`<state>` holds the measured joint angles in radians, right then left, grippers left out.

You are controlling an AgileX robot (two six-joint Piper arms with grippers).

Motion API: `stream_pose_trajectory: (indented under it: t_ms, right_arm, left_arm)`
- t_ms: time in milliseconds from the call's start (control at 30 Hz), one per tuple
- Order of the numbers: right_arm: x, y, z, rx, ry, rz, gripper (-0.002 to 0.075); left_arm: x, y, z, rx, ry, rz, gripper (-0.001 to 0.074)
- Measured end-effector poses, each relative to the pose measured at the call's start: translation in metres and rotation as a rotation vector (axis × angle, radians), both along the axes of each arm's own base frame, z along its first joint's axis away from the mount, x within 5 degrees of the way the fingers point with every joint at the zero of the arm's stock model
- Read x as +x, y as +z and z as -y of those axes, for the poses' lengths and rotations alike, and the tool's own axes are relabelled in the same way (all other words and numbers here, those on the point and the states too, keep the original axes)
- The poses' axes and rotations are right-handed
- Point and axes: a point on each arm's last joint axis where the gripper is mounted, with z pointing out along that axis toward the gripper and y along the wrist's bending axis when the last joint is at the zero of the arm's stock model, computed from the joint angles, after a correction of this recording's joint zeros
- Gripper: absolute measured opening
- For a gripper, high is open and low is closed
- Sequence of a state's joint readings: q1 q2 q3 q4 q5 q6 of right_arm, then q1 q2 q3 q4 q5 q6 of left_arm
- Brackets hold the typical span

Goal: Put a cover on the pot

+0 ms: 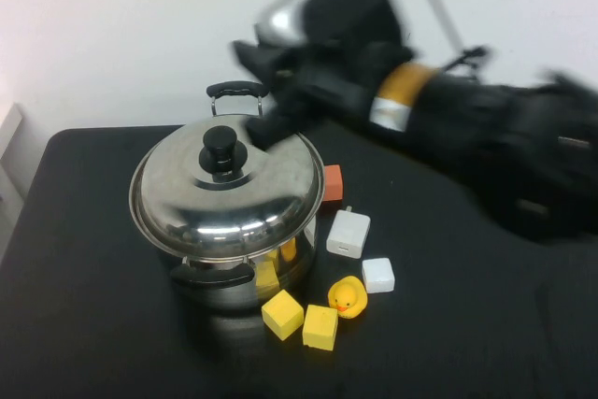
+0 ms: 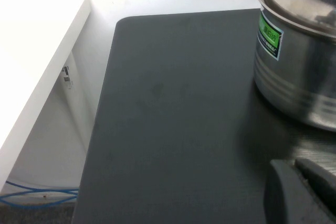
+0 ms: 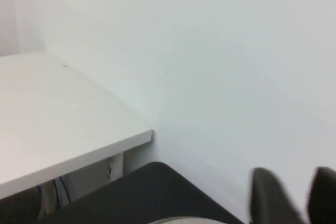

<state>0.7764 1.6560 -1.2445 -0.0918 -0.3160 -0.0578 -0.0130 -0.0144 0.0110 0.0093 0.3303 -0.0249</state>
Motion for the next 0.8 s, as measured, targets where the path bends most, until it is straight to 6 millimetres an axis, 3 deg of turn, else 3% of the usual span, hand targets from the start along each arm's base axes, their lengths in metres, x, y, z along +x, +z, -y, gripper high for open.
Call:
stream_pose_trajectory:
  t_ms: [100,200,367,500,800]
  right_arm:
    - [-0.031,0.016,0.029,-0.012,0.009,0.028,0.0062]
    - [-0.059,0.025,0.057,-0.023,0.006,0.029,0.0020]
    - [-0.103,0.029,0.103,-0.081,-0.011,-0.007,0.0005]
    - [-0.132,0.021,0.134,-0.139,-0.023,-0.028,0.0003]
    - [-0.174,-0.003,0.177,-0.164,-0.034,-0.013,0.0001]
  left_arm:
    - [0.000,0.000,0.000,0.000,0.000,0.000,-0.0001]
    - [0.000,0.000,0.000,0.000,0.000,0.000,-0.0001]
    - [0.000,0.000,0.000,0.000,0.000,0.000,-0.0001]
    - [0.000,0.000,0.000,0.000,0.000,0.000,-0.0001]
    - [0.000,0.000,0.000,0.000,0.000,0.000,-0.0001]
